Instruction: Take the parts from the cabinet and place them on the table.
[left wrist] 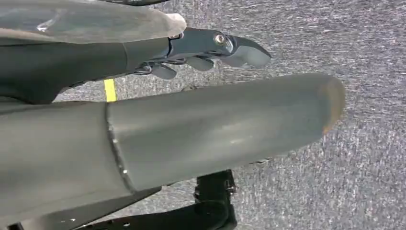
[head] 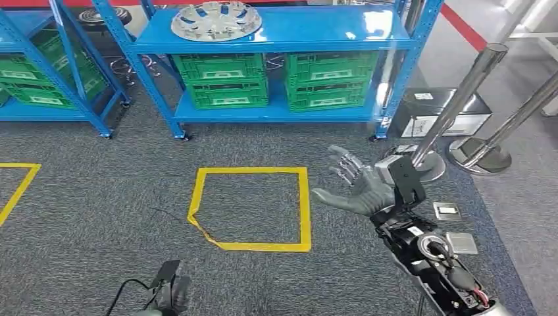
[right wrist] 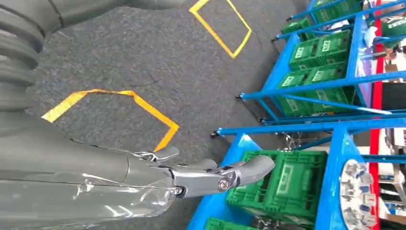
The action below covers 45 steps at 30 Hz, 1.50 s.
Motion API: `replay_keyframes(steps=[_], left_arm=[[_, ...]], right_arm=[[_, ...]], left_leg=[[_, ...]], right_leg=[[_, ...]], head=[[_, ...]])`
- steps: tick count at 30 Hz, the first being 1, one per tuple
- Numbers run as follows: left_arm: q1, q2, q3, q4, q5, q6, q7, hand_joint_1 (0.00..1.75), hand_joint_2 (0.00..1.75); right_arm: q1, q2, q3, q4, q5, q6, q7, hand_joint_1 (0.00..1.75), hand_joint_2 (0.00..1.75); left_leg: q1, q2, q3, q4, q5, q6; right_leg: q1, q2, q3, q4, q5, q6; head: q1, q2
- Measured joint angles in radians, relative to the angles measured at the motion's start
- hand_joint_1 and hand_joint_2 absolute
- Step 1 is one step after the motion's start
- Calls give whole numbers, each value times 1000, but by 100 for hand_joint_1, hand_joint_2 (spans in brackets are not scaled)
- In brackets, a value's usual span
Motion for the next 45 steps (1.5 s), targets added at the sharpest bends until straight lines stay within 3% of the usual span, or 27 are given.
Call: replay_keyframes(steps=[45], left_arm=[[6, 1, -7, 0, 17, 13, 3, 0, 0]], right_arm=[[31, 0, 14, -2, -14, -9, -11, 0, 175]], left_leg=[[0, 0, 0, 0, 0, 0]], right_leg=[[0, 0, 0, -1, 0, 0]], head=[[3, 0]])
